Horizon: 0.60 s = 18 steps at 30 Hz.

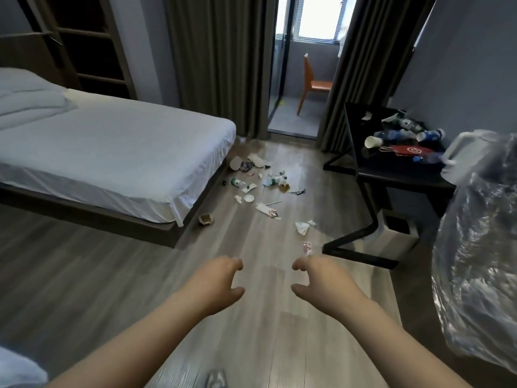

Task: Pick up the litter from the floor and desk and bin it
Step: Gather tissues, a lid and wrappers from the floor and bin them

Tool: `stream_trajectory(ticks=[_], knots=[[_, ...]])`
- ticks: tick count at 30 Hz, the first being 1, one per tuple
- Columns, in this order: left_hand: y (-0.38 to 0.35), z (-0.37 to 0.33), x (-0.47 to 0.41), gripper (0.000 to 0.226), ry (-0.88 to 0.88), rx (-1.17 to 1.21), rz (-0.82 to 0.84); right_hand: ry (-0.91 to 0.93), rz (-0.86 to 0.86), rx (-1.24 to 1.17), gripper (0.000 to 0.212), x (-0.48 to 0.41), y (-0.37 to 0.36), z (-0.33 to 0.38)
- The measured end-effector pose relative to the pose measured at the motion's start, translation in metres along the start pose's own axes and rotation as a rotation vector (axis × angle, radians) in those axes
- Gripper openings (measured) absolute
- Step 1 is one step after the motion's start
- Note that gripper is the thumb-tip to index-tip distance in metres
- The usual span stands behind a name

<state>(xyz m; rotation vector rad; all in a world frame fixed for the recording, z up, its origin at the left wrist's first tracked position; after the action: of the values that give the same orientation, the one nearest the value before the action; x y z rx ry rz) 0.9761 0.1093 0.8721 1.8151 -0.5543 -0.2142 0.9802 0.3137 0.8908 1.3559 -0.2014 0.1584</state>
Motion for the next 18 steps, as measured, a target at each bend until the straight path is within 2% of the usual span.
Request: stream_trajectory(ticks=[9,18], knots=[[0.046,0.114,-0.134,0.047,0.013,-0.002,0.071,-0.050,0.059,-0.030,0.044,-0.164,0.015,0.045],[0.071,0.177,-0.268,0.046,0.028,0.029,0.114,-0.072,0.111,-0.061,0.046,-0.319,0.031,0.043]])
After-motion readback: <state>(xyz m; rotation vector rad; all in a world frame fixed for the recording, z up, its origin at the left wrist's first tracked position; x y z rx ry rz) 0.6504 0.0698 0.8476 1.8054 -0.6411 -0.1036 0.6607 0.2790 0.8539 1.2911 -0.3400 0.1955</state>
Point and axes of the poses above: each hand's wrist, its own x-axis away from the middle knuckle, its own y-axis out of the back of the hand, z = x × y, the point moved 4 cm from there along -x, towards the middle knuckle, and after that the axes turned 12 degrees about -y, right-handed, at the moved point
